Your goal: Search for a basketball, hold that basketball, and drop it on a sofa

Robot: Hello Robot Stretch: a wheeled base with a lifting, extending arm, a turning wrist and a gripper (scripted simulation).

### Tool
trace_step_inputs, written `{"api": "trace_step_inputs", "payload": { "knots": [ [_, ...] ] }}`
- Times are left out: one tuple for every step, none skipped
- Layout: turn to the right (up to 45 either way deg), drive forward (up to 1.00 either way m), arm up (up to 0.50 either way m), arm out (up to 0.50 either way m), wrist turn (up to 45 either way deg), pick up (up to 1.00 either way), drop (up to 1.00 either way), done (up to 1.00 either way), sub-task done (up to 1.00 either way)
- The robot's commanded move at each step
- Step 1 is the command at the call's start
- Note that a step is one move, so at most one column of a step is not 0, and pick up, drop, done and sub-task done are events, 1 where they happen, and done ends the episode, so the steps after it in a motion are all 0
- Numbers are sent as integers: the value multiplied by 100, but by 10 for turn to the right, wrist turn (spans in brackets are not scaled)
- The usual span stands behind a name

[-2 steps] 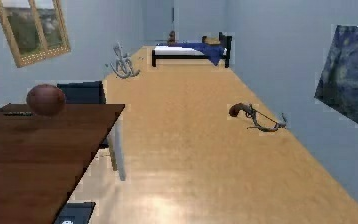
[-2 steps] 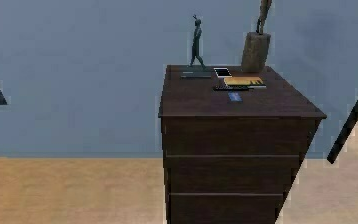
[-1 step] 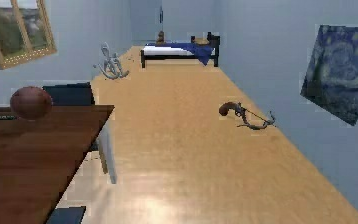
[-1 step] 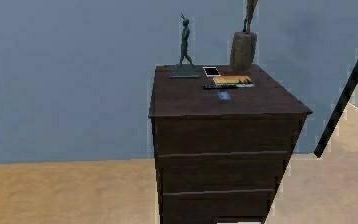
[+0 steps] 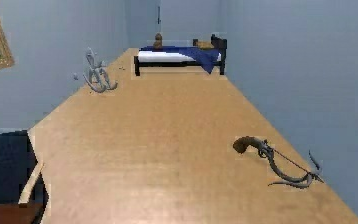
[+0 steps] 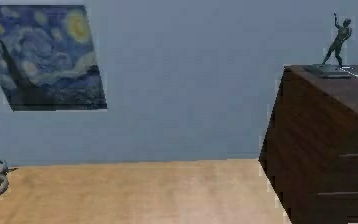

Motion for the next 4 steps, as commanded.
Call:
{"api": "trace_step_inputs", "payload": {
  "knots": [
    [-450, 0, 0, 0, 0, 0, 0, 0, 0],
    [-450, 0, 0, 0, 0, 0, 0, 0, 0],
    [-450, 0, 0, 0, 0, 0, 0, 0, 0],
    [-210, 0, 0, 0, 0, 0, 0, 0, 0]
  ]
}}
